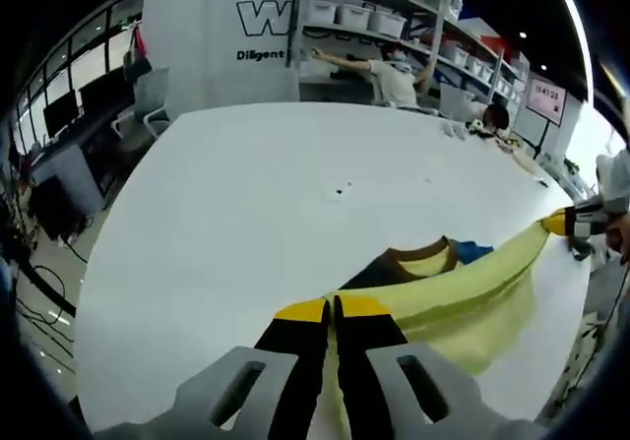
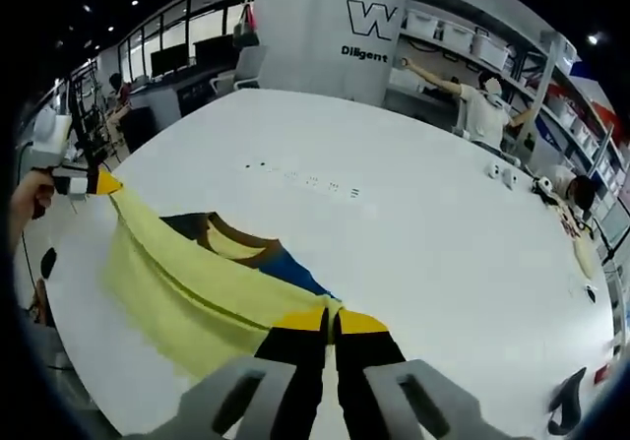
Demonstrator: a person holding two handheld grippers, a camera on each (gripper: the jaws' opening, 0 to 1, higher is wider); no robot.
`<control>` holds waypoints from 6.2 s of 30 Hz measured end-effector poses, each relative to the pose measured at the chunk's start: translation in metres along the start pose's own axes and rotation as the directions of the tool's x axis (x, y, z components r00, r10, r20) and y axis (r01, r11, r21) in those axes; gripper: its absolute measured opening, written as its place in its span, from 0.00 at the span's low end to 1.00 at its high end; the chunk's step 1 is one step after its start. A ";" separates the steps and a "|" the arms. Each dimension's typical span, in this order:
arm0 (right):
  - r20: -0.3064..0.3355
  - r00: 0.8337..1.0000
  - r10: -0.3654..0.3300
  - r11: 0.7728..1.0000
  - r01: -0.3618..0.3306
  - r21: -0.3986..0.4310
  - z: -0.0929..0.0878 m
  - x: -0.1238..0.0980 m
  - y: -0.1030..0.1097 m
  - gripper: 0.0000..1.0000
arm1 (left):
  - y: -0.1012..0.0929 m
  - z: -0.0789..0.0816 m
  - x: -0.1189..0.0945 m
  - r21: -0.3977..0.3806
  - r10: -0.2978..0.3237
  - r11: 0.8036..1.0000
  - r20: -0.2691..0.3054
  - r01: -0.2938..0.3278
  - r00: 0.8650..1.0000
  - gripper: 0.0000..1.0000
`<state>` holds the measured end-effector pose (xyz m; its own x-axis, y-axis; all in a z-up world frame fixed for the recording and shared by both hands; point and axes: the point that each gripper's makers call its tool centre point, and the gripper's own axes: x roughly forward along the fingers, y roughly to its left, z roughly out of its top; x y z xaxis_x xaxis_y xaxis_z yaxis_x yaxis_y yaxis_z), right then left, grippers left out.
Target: Fold the garment on the visible template until the final outline fits inside the template.
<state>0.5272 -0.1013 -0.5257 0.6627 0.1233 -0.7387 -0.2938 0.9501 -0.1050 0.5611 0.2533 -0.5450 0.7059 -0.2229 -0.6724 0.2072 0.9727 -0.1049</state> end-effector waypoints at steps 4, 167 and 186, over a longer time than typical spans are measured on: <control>-0.016 1.000 0.010 1.000 -0.010 0.011 0.001 0.021 -0.003 0.00 | 0.006 -0.007 0.015 -0.009 0.015 1.000 -0.028 -0.016 0.999 0.06; -0.014 0.971 0.240 0.970 -0.240 -0.025 -0.153 0.005 0.046 0.15 | -0.023 -0.153 -0.049 0.090 -0.158 0.983 -0.052 0.162 0.986 0.30; 0.003 0.978 0.210 0.976 -0.209 -0.068 -0.152 0.009 0.037 0.00 | -0.026 -0.163 -0.040 0.172 -0.154 0.970 -0.096 0.169 0.983 0.09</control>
<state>0.4175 -0.1091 -0.6370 0.5885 0.3207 -0.7421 -0.4717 0.8817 0.0070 0.4172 0.2473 -0.6344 0.5969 -0.3629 -0.7155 0.4370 0.8950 -0.0894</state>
